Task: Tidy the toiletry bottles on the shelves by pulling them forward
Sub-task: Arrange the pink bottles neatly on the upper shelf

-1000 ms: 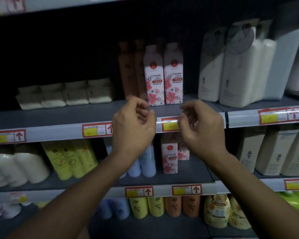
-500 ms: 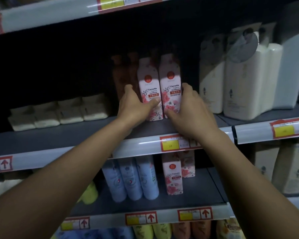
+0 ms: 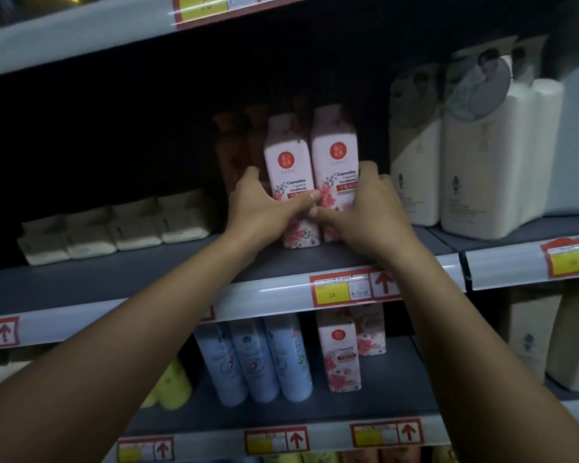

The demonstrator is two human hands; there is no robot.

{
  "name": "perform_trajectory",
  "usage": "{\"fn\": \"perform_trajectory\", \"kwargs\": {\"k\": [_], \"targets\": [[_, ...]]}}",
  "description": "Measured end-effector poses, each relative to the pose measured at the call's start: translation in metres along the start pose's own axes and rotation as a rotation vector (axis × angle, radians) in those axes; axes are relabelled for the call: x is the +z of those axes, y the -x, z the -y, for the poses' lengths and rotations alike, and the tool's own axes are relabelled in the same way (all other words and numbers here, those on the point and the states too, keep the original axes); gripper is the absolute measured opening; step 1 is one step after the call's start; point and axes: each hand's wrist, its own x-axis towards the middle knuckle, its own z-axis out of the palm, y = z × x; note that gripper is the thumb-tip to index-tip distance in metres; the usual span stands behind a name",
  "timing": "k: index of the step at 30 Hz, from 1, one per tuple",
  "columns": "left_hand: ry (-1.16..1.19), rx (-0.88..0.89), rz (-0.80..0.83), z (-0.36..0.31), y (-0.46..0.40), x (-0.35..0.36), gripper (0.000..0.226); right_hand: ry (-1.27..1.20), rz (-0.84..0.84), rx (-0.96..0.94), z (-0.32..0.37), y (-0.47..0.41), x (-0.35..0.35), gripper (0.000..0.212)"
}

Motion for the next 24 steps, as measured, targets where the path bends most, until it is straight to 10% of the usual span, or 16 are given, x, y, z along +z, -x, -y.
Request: {"fn": "perform_trajectory", "kwargs": {"k": [24], "targets": [[0.207,0.356,-0.111,-0.067,0.130,-0.056,0.074,-0.089,-0.359,-0.524,0.018,0.103,-0.074,0.082]]}}
